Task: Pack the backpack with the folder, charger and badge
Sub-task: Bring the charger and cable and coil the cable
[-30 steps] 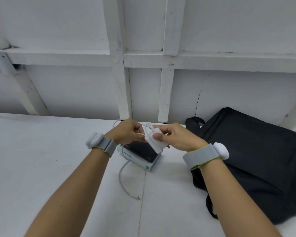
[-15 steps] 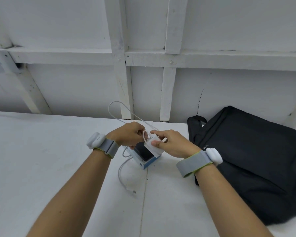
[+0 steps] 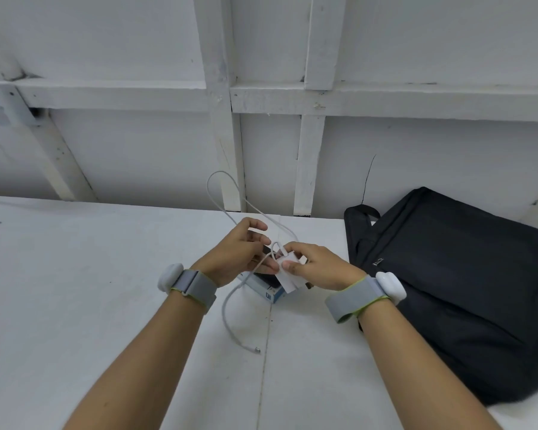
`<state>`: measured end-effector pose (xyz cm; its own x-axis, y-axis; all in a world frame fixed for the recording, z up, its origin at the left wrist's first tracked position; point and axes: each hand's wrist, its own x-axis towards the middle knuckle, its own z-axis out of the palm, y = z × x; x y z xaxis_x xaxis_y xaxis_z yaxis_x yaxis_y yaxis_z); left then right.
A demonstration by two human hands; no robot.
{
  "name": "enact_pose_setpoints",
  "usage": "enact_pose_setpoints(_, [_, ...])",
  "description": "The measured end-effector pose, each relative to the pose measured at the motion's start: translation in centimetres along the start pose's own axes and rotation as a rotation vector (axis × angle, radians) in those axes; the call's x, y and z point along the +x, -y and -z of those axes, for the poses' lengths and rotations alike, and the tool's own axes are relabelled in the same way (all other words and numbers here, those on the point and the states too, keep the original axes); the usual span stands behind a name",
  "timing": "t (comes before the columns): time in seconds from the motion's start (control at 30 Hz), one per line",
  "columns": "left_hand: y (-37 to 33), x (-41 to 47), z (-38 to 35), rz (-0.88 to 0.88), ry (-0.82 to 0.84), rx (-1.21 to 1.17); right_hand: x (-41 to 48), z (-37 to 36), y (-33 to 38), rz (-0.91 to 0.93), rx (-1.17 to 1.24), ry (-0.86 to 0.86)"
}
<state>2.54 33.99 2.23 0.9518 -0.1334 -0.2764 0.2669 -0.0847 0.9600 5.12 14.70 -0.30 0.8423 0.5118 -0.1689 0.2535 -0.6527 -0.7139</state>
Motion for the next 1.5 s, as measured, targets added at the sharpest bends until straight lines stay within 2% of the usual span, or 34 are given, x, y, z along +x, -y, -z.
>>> enact_pose_setpoints(0.03, [0.1,0.4,0.3,0.004,-0.016,0.106,-0.1,-0.1,-0.2,0.008,-0.024,0.0])
enact_pose_setpoints(0.07, [0.0,1.0,0.7,-0.021,-0.045,0.307,-0.3,-0.1,-0.4,0.014,-0.04,-0.012])
enact_pose_setpoints(0.13, [-0.4,2.2,1.5,-0.106,-0.057,0.831,-0.7,0.0,-0.8,0.022,-0.046,-0.033])
enact_pose_setpoints(0.23, [-0.7,4.0,1.8,-0.084,0.136,1.384,-1.2,0.2,-1.4,0.014,-0.056,-0.028])
enact_pose_setpoints(0.3, [-0.3,5.0,1.1,-0.009,0.297,1.627,-1.4,0.4,-1.7,0.0,-0.061,-0.027])
enact_pose_setpoints(0.37, [0.6,5.8,0.4,-0.01,0.369,1.772,-1.5,0.5,-1.9,-0.004,-0.065,-0.031])
enact_pose_setpoints(0.5, [1.7,6.5,0.0,-0.123,0.326,1.764,-1.6,0.7,-2.2,-0.003,-0.061,-0.045])
enact_pose_setpoints(0.6, [1.6,6.3,0.5,-0.138,0.278,1.695,-1.6,0.8,-2.4,-0.003,-0.088,-0.04])
enact_pose_setpoints(0.8, [-0.5,4.7,3.2,-0.163,0.006,1.519,-1.6,1.0,-2.8,-0.051,-0.16,-0.056])
enact_pose_setpoints(0.97, [-1.2,2.8,6.6,-0.069,-0.153,1.421,-1.3,1.2,-3.0,-0.072,-0.154,-0.126])
enact_pose_setpoints(1.3, [3.2,-0.6,8.9,0.127,-0.068,1.434,-0.6,0.9,-2.5,-0.14,-0.203,-0.275])
enact_pose_setpoints(1.5, [4.9,-1.0,9.4,0.203,-0.123,1.43,-0.4,0.3,-1.7,-0.101,-0.194,-0.251])
